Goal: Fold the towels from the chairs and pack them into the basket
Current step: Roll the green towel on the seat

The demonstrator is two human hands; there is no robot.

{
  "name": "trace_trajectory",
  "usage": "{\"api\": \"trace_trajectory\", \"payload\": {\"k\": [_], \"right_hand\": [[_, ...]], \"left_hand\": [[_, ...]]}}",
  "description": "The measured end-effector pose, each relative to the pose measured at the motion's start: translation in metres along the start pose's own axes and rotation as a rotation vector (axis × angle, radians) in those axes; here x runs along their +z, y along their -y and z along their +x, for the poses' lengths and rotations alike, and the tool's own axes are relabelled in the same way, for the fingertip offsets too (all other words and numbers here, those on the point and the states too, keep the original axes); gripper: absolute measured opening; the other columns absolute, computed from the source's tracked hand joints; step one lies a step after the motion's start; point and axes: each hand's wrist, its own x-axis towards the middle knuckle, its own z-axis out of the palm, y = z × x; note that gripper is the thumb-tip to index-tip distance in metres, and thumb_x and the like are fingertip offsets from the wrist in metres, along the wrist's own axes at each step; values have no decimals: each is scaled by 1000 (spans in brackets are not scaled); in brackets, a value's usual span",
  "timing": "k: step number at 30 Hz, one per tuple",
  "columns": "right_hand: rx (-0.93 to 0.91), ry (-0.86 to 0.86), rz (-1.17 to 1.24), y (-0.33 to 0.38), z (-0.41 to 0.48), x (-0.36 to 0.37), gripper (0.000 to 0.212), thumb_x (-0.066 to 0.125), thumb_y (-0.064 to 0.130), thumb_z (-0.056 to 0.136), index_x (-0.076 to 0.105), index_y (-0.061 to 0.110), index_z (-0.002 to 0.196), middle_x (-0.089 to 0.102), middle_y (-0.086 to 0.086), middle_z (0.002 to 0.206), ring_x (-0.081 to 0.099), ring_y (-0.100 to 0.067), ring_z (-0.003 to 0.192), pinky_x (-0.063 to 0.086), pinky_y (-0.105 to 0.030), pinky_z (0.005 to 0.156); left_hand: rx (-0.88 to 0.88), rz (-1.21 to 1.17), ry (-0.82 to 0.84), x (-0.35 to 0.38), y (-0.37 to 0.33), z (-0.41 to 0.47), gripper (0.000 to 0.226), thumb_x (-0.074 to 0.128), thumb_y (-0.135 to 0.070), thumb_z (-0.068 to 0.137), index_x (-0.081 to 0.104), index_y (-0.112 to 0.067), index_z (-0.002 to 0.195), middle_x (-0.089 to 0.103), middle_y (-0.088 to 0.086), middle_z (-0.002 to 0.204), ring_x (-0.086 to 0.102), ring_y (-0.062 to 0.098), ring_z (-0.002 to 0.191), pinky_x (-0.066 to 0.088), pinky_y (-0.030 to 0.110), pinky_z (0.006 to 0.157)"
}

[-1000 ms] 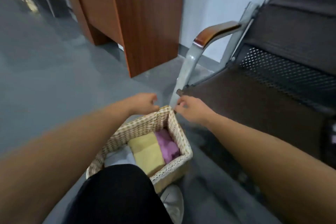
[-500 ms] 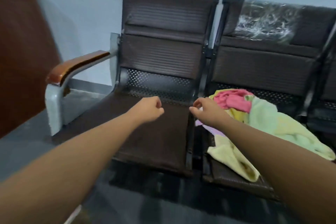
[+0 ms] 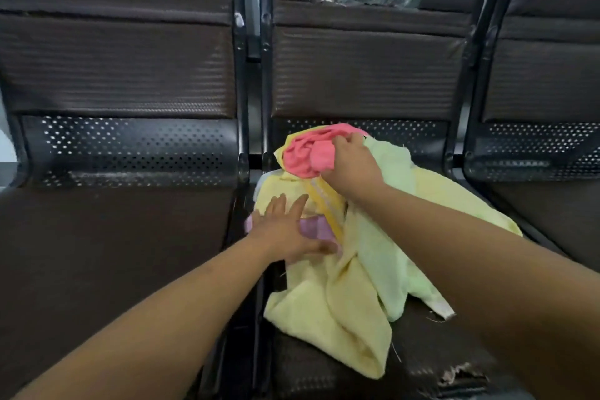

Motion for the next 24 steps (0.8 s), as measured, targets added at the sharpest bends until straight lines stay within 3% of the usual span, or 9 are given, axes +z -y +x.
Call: {"api": "trace_trajectory", "payload": {"k": [3, 5, 11, 14, 18, 19, 21, 23, 24], "right_hand": [[84, 89, -22, -22, 23, 16, 64, 59, 22, 87, 38, 20, 147, 37, -15, 145, 58, -38, 114, 48, -42, 93], [92, 131, -130, -30, 29, 25, 56, 57, 21, 89, 41, 18, 142, 41, -15, 142, 55, -38, 118, 44, -39, 91], [251, -341, -379, -27, 13, 17, 47, 59, 20, 86, 50, 10, 130, 45, -15, 130, 44, -36, 118, 37, -49, 94], [462, -90, -341, -38, 6, -4, 45, 54, 17, 93, 49, 12, 138, 46, -13, 136, 41, -34, 128, 36, -49, 101], [357, -195, -158, -44, -13, -46, 12, 54, 12, 94, 61, 11, 104, 62, -11, 113, 59, -34, 109, 45, -39, 83], [355, -216, -51, -42, -18, -58, 6, 54, 12, 93, 57, 11, 87, 61, -10, 100, 60, -34, 95, 44, -35, 74], [353, -254, 199, -36, -30, -81, 27, 52, 10, 89, 39, 14, 66, 48, -5, 74, 49, -29, 71, 36, -30, 60], [295, -300, 436, -22, -46, -105, 35, 55, 15, 89, 35, 14, 60, 40, -1, 62, 40, -24, 62, 30, -30, 53], [248, -308, 544, -13, -53, -114, 36, 57, 18, 90, 39, 14, 59, 41, 1, 60, 41, -20, 61, 31, -30, 55]], "left_hand": [[70, 93, 31, 21, -1, 14, 117, 59, -84, 68, -4, -38, 156, -14, 10, 166, -10, 27, 153, 6, 55, 122], [77, 104, -22, 32, 1, 21, 114, 58, -83, 71, -1, -37, 157, -12, 9, 166, -9, 25, 153, 5, 53, 122], [79, 140, -48, 41, 5, 28, 115, 51, -89, 69, -2, -38, 157, -13, 8, 166, -9, 24, 153, 4, 54, 121], [60, 146, -102, 44, 1, 24, 122, 27, -98, 52, 2, -40, 156, -8, 7, 166, -5, 23, 153, 7, 54, 120], [48, 133, -132, 36, -6, 7, 108, 34, -93, 67, 18, -33, 155, 6, 8, 166, 7, 23, 153, 13, 54, 118], [64, 91, -143, 29, -9, 1, 99, 38, -89, 73, 28, -29, 151, 17, 7, 164, 14, 23, 152, 16, 52, 117], [86, -157, -205, 12, -19, -16, 75, 41, -77, 84, 48, -24, 136, 48, -1, 143, 41, 20, 137, 33, 38, 105], [41, -591, -207, -12, -39, -34, 52, 43, -67, 94, 60, -21, 113, 63, -9, 117, 58, 14, 113, 44, 30, 90], [-4, -796, -166, -24, -50, -42, 53, 41, -67, 94, 62, -19, 104, 67, -7, 112, 61, 14, 106, 47, 32, 92]]}}
